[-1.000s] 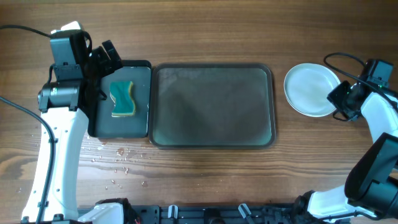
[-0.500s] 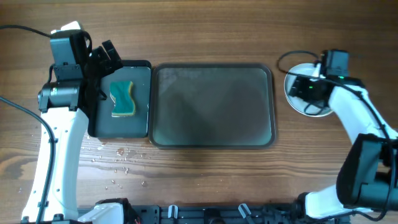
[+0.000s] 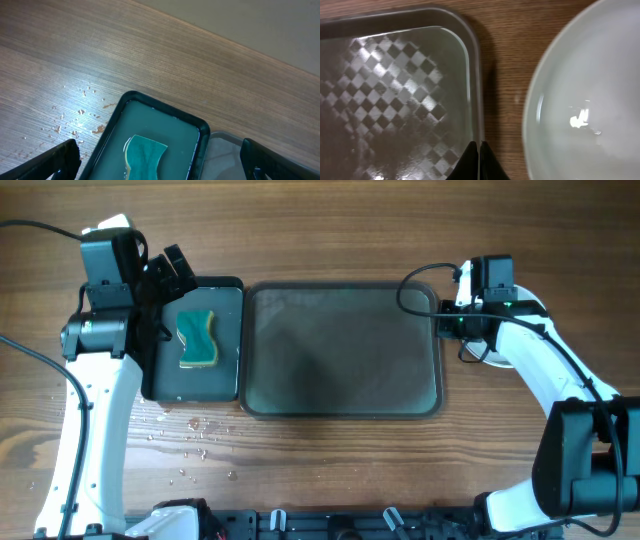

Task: Clean dirty plates on tray and stack at the side
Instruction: 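Lower the plate onto the stacked plates and release it, then open the right gripper and pull it back off the plate rim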

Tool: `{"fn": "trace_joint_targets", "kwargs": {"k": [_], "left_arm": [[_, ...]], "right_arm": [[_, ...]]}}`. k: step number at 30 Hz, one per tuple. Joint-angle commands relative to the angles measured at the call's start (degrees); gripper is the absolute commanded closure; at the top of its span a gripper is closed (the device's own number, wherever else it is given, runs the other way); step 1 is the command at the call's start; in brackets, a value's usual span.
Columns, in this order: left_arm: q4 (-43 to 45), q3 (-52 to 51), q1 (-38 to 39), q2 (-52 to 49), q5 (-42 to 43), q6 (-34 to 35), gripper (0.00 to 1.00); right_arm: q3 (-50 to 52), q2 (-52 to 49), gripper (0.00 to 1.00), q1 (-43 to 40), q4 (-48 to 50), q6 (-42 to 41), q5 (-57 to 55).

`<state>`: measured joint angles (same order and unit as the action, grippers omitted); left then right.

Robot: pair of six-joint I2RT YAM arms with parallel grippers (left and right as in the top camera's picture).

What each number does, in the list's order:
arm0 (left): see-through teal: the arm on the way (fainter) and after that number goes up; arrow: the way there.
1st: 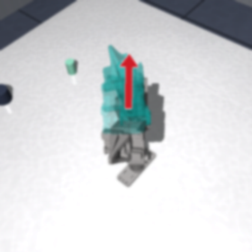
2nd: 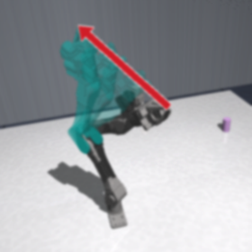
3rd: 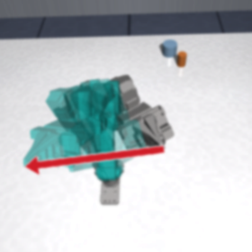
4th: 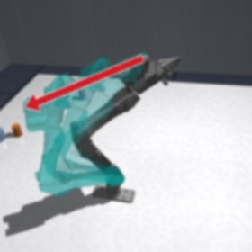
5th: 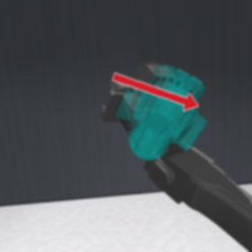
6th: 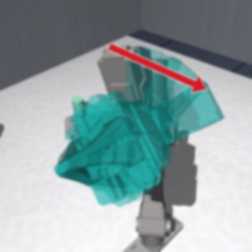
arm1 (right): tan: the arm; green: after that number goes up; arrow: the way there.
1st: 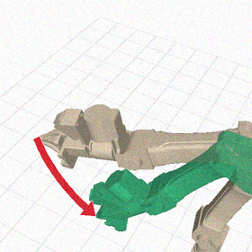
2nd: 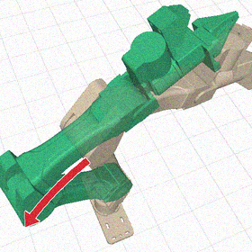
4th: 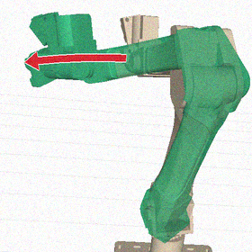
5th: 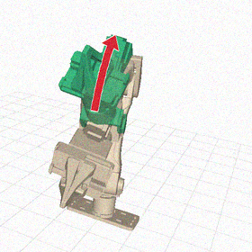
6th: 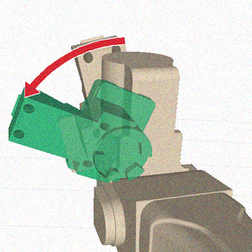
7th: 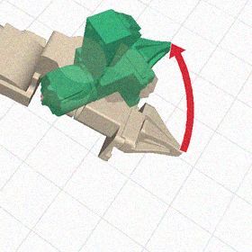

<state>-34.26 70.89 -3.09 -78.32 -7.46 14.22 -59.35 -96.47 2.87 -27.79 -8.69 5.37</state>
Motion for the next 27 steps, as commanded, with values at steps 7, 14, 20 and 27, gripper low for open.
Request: {"fn": "trace_joint_targets", "kwargs": {"k": [7, 14, 20, 27], "left_arm": [[0.17, 0.26, -0.2, -0.17, -0.13, 0.09, 0.0], [0.2, 0.26, -0.2, -0.17, -0.11, 0.09, 0.0], [0.2, 0.26, -0.2, -0.17, -0.11, 0.09, 0.0], [0.2, 0.26, -0.2, -0.17, -0.11, 0.09, 0.0]], "right_arm": [[0.24, -3.67, 0.95, 0.13, -0.09, 1.14, -8.63], [0.24, -3.74, 0.96, 0.11, -0.09, -2.05, -14.03], [0.24, -3.74, 0.93, 0.13, 0.24, -1.86, -8.44], [0.24, -3.74, 0.27, 0.13, 1.86, -1.79, 1.33]]}}
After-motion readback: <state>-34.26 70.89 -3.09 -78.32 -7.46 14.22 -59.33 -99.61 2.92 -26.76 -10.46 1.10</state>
